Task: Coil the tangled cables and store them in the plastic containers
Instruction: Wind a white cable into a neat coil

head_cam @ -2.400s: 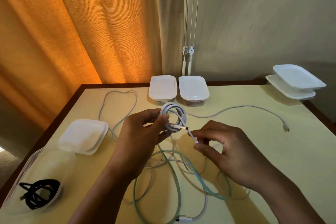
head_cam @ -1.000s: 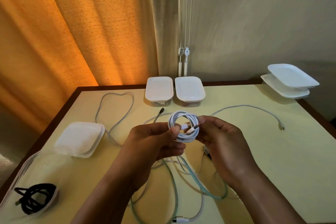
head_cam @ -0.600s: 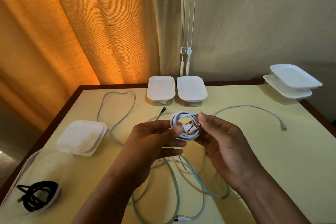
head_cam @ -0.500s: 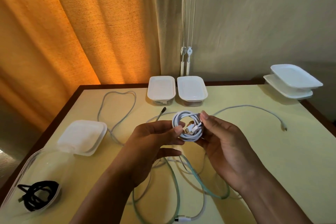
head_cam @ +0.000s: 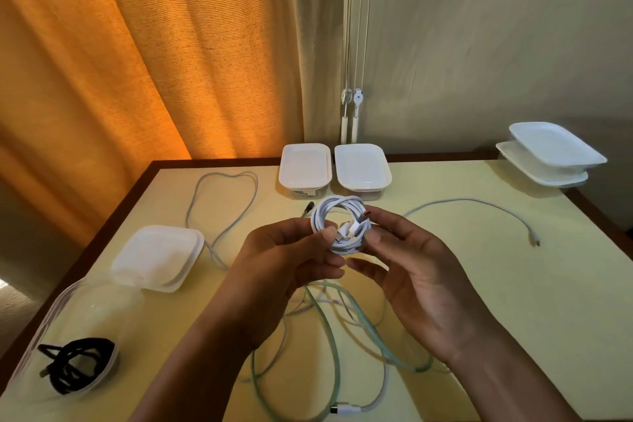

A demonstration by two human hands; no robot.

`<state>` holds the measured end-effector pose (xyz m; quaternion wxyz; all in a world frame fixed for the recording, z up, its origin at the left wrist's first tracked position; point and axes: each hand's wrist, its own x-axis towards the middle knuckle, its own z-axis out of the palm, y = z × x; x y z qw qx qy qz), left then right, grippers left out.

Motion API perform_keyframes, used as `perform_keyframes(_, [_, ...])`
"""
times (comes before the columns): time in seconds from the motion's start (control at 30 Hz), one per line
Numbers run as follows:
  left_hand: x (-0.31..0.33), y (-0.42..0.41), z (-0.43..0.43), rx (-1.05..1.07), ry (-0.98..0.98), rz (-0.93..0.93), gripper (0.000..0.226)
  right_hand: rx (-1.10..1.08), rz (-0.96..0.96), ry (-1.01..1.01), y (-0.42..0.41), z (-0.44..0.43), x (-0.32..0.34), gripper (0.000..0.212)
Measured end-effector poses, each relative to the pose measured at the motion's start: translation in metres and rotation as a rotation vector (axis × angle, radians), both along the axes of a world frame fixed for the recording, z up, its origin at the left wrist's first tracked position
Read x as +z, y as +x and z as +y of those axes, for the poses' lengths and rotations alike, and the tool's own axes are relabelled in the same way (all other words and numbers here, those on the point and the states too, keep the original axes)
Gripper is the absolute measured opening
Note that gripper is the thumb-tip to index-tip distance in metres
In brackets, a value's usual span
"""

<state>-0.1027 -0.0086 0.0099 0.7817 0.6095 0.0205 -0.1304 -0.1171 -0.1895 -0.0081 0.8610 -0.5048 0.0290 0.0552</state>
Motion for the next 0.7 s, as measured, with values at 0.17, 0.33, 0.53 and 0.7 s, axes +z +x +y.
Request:
perform_keyframes(0.17, [0.0, -0.008, 0.01, 0.077, 0.054, -0.068, 0.025, -0.074, -0.067, -0.172, -0.007, 0.015, 0.001, 0.037])
perform_keyframes(0.33, [0.002, -0.024, 0.032, 0.161, 0.099, -0.083, 0.018, -0.053, -0.079, -0.23, -0.014, 0.045, 0.007, 0.037])
perform_keyframes(0.53, [-0.004, -0.054, 0.093, 0.326, 0.295, -0.064, 0.019, 0.05, -0.003, -0.334, -0.015, 0.098, 0.003, 0.018])
perform_keyframes(0.7, [-0.009, -0.077, 0.148, 0.409, 0.499, -0.129, 0.01, 0.176, 0.034, -0.393, -0.018, 0.148, -0.008, 0.017])
